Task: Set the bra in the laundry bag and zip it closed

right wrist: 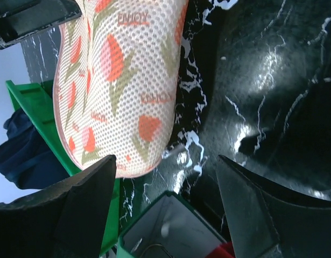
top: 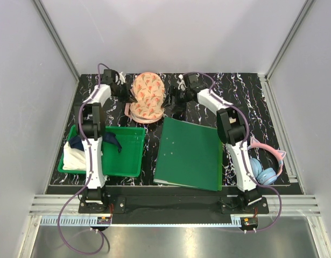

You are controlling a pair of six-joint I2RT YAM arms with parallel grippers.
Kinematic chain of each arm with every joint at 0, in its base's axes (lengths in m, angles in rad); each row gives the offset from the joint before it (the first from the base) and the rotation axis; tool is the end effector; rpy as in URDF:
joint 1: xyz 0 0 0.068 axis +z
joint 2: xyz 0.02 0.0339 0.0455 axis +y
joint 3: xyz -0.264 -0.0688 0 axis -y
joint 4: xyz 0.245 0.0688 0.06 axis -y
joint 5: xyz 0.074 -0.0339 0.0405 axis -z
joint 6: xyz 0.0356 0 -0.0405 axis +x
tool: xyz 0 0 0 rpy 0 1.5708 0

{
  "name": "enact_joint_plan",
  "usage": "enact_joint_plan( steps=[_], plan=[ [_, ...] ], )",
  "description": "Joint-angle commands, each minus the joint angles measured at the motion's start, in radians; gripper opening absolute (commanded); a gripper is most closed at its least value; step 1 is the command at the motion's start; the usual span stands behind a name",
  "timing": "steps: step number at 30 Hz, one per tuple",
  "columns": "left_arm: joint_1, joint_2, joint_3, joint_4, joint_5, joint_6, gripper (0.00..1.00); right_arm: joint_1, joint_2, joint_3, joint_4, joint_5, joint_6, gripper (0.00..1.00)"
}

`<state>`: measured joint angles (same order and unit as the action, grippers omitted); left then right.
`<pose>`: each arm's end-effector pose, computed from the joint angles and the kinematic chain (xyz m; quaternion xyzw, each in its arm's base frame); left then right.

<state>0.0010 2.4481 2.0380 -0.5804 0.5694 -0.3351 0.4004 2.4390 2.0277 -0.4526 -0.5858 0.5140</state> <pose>0.5287 -0.0187 0.1526 -0.0746 0.9201 -0.3110 0.2260 0.4872 0.2276 0.1623 -0.0488 0.9025 0.3893 0.1778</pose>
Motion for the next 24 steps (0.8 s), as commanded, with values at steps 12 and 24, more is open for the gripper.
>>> enact_joint_plan(
  steps=[12, 24],
  plan=[
    [0.022, -0.076, 0.015, 0.051, -0.020, 0.022, 0.40, 0.029, 0.166, 0.215, 0.129, -0.117, 0.179, 0.77],
    [0.024, -0.337, -0.360, 0.045, -0.018, -0.153, 0.77, 0.040, 0.170, 0.204, 0.196, -0.075, 0.296, 0.71]
  ],
)
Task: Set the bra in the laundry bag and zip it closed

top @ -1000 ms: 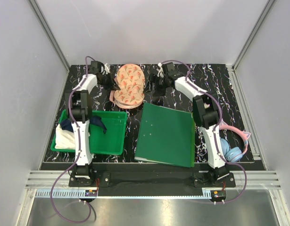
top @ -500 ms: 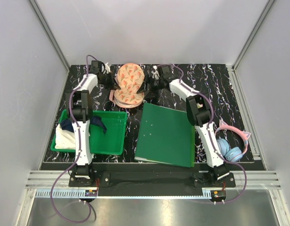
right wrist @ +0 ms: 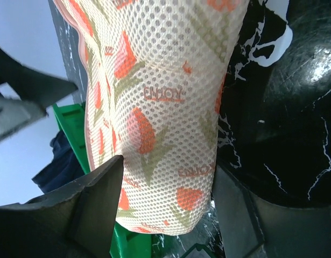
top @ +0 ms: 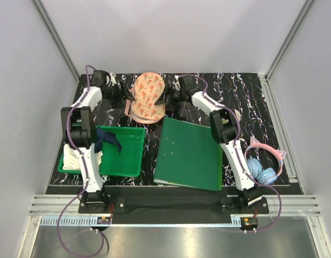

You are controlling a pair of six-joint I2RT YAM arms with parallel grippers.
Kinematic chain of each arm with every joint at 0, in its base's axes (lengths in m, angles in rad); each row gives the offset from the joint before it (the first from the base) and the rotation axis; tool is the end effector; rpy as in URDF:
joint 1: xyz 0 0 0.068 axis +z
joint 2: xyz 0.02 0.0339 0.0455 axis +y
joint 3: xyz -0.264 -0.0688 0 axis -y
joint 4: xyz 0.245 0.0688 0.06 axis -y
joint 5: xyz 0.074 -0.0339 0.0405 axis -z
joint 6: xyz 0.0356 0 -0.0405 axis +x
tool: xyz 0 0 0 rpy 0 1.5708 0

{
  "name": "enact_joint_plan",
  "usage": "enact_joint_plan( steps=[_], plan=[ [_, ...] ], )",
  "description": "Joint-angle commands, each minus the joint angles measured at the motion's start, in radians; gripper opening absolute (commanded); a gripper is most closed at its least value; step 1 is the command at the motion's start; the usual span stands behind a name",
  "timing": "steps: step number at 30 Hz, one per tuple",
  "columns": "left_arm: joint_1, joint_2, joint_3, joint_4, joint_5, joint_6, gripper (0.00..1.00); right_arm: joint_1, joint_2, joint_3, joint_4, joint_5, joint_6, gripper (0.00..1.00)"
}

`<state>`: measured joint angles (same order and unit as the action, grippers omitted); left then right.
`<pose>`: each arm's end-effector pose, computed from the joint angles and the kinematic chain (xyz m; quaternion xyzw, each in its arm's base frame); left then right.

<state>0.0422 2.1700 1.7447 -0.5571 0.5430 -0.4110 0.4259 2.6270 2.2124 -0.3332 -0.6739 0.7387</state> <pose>0.4752 0.0017 0.1982 -0.1314 0.9159 -0.3035 0.2276 0.5125 0.2569 0.1304 0.0041 0.8750 0.4607 0.1486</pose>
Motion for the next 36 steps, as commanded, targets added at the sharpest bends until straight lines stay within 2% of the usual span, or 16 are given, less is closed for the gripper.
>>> enact_joint_plan(
  steps=[1, 6, 10, 16, 19, 23, 24, 27, 31, 36],
  plan=[
    [-0.019, -0.050, -0.070, 0.020, 0.005, -0.087, 0.77, 0.014, -0.030, -0.002, 0.089, 0.019, 0.085, 0.71],
    [-0.019, 0.031, 0.022, -0.065, 0.023, -0.101, 0.78, 0.019, -0.062, -0.043, 0.140, 0.048, 0.148, 0.70],
    [-0.024, 0.053, 0.024, -0.096, 0.014, -0.114, 0.79, 0.019, -0.059, -0.043, 0.145, 0.054, 0.168, 0.70],
    [-0.027, 0.071, 0.007, -0.106, -0.002, -0.130, 0.70, 0.022, -0.056, -0.045, 0.155, 0.054, 0.192, 0.70],
    [-0.030, 0.102, 0.035, -0.107, -0.003, -0.135, 0.63, 0.022, -0.064, -0.054, 0.157, 0.056, 0.192, 0.70],
    [-0.033, 0.169, 0.128, -0.115, -0.006, -0.094, 0.44, 0.024, -0.078, -0.092, 0.174, 0.053, 0.202, 0.70],
    [-0.034, 0.192, 0.154, -0.128, -0.011, -0.083, 0.35, 0.025, -0.079, -0.100, 0.178, 0.051, 0.205, 0.70],
    [-0.038, 0.220, 0.236, -0.136, -0.061, -0.022, 0.24, 0.031, -0.087, -0.126, 0.197, 0.036, 0.215, 0.68],
    [-0.038, 0.276, 0.355, -0.138, -0.077, 0.093, 0.15, 0.048, -0.088, -0.138, 0.223, 0.010, 0.215, 0.67],
    [-0.062, 0.315, 0.472, -0.104, -0.101, 0.198, 0.09, 0.062, -0.085, -0.160, 0.276, -0.023, 0.238, 0.57]
  ],
)
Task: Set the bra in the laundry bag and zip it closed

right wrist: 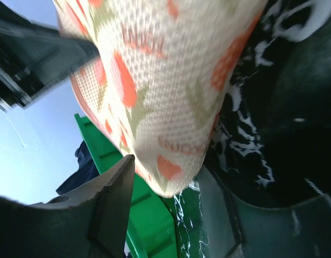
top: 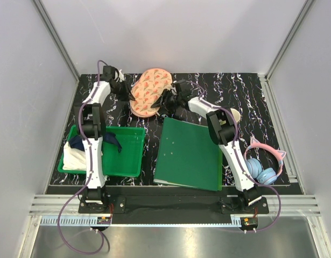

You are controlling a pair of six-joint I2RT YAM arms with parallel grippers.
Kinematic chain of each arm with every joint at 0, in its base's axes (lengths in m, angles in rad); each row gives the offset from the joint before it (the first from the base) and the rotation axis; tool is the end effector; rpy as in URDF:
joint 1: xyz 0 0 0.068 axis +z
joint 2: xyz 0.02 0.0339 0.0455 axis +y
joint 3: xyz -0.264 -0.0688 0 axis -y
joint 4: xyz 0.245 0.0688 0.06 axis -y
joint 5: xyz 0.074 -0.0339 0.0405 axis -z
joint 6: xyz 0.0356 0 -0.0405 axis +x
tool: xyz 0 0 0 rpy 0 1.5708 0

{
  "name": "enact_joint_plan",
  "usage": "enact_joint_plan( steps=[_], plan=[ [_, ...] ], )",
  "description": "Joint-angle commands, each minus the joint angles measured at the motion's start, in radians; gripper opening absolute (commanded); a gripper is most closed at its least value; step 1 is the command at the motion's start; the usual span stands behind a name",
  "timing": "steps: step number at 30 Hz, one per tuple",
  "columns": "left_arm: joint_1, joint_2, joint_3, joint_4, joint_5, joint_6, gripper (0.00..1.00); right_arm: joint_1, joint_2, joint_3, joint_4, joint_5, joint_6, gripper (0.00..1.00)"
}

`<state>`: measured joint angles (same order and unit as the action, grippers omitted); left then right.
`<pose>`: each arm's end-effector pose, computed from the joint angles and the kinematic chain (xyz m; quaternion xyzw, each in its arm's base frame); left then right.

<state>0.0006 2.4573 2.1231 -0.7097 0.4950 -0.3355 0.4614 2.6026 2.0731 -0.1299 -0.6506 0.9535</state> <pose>0.5287 -0.0166 0.1657 -0.0937 0.9336 -0.2753 0.2095 0.5001 0.2727 0.1143 0.0708 0.8595 0.4891 0.1304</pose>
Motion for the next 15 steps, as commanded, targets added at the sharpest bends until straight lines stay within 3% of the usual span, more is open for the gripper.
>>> enact_joint_plan(
  steps=[1, 5, 7, 8, 11, 15],
  plan=[
    [-0.022, 0.025, 0.089, 0.068, -0.033, 0.118, 0.09, 0.028, -0.062, -0.024, 0.081, -0.049, 0.033, 0.57],
    [-0.039, 0.011, 0.074, 0.136, -0.044, 0.105, 0.11, 0.028, -0.058, -0.013, 0.098, -0.063, 0.037, 0.49],
    [-0.040, -0.001, 0.058, 0.139, -0.087, 0.082, 0.28, 0.028, -0.058, -0.011, 0.098, -0.064, 0.042, 0.46],
    [-0.040, -0.029, 0.048, 0.142, -0.111, 0.075, 0.45, 0.028, -0.058, -0.007, 0.099, -0.066, 0.047, 0.45],
    [-0.031, -0.093, -0.024, 0.153, -0.211, 0.049, 0.63, 0.028, -0.065, -0.013, 0.110, -0.064, 0.079, 0.41],
    [-0.024, -0.318, -0.196, 0.236, -0.314, 0.044, 0.74, 0.031, -0.065, -0.013, 0.154, -0.057, 0.178, 0.36]
  ],
)
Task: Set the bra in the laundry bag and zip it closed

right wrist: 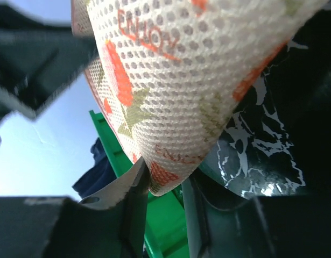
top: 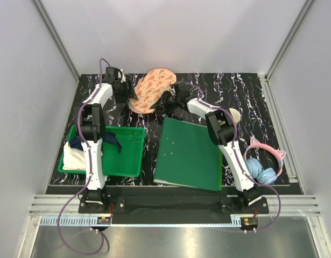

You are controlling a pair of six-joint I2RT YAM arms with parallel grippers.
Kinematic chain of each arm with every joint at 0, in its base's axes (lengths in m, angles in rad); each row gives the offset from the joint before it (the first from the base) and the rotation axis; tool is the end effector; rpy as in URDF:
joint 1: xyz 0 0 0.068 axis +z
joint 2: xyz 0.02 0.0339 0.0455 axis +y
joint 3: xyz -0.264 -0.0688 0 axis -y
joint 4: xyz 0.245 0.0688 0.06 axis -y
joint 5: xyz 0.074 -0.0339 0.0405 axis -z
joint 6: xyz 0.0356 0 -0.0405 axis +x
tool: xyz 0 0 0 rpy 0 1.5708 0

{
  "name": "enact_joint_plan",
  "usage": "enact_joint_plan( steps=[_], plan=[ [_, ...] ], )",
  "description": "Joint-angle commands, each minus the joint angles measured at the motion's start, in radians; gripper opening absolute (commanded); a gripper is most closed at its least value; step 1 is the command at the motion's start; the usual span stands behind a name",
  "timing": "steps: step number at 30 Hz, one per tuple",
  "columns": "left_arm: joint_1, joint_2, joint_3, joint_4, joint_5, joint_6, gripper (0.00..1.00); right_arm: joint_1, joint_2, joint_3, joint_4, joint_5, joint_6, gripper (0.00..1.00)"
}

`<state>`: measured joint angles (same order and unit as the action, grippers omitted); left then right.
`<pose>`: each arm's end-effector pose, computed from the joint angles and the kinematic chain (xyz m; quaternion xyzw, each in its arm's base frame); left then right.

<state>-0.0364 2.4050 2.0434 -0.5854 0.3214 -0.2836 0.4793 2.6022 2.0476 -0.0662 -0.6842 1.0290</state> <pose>0.5281 -0.0305 0.1728 -0.0671 0.9384 -0.1986 0.2748 0.4945 0.2824 0.1120 0.0797 0.8480 0.5124 0.1098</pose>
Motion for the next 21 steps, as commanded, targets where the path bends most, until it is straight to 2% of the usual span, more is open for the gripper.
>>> enact_joint_plan(
  steps=[1, 2, 5, 10, 15, 21],
  plan=[
    [0.016, -0.309, -0.167, 0.136, -0.169, -0.011, 0.74, 0.013, -0.062, 0.016, 0.104, -0.021, 0.117, 0.36],
    [0.016, -0.351, -0.258, 0.197, -0.173, -0.012, 0.75, 0.016, -0.062, 0.026, 0.105, -0.020, 0.127, 0.36],
    [0.016, -0.503, -0.388, 0.277, -0.144, -0.020, 0.78, 0.024, -0.048, 0.061, 0.120, -0.026, 0.172, 0.37],
    [0.013, -0.573, -0.540, 0.289, 0.010, -0.124, 0.77, 0.027, -0.031, 0.086, 0.115, -0.009, 0.192, 0.44],
    [0.015, -0.475, -0.555, 0.263, 0.074, -0.328, 0.75, 0.025, -0.056, 0.028, 0.111, 0.014, 0.181, 0.51],
    [0.012, -0.376, -0.476, 0.207, 0.048, -0.454, 0.76, 0.024, -0.068, 0.002, 0.105, 0.020, 0.175, 0.56]
  ],
)
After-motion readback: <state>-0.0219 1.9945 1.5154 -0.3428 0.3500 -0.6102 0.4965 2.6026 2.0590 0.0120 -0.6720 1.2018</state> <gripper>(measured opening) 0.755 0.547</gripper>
